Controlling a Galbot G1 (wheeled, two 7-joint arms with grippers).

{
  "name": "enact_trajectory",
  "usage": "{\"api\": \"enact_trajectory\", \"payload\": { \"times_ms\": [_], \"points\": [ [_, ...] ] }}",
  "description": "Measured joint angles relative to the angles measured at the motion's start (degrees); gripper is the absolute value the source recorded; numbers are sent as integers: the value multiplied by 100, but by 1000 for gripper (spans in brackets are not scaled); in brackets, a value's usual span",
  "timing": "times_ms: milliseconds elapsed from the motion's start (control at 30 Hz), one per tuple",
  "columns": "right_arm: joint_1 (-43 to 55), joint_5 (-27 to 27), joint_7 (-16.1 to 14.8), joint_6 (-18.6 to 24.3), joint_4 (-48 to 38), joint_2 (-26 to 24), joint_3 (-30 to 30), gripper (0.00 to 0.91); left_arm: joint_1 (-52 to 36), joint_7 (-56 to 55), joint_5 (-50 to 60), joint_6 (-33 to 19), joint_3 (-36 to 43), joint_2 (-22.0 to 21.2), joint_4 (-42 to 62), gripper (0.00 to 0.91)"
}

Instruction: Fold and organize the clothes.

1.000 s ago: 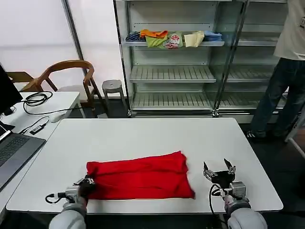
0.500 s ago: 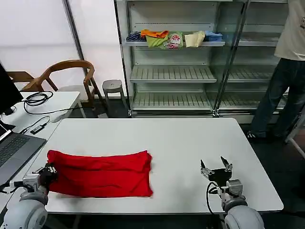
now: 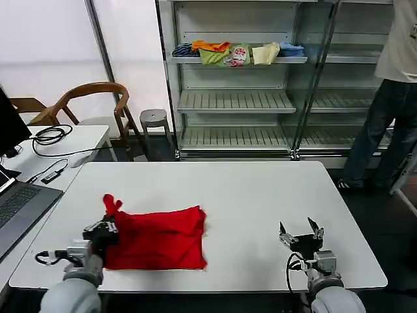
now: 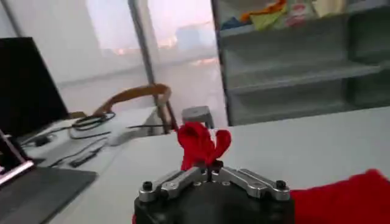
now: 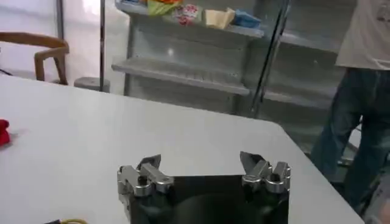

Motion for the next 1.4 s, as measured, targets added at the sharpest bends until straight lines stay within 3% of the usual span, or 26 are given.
{"api": "enact_trajectory", "payload": {
  "times_ms": [567,600,633,667,933,1400],
  "points": [
    [-372,-87,16,-38,224,-35,350,907,-627,-74,635,-8,1588,-897,363,20],
    [-383,-88,16,-38,235,-36,354,907,-669,-87,665,-15,1624,-939,410,161],
    [-396,-88,15,-39,246,-40,356,907,-698,-90,690,-18,1662,-970,459,242],
    [-405,-89,15,-39,251,-44,361,907,-720,-89,711,-19,1700,-999,503,907],
    [-416,-91,7,-38,271,-60,370,907,-883,-4,910,-111,2006,-1218,851,907],
    [-261,-62,-7,-20,226,-105,259,907,-1019,423,739,-916,2098,-1368,720,907]
  ]
}}
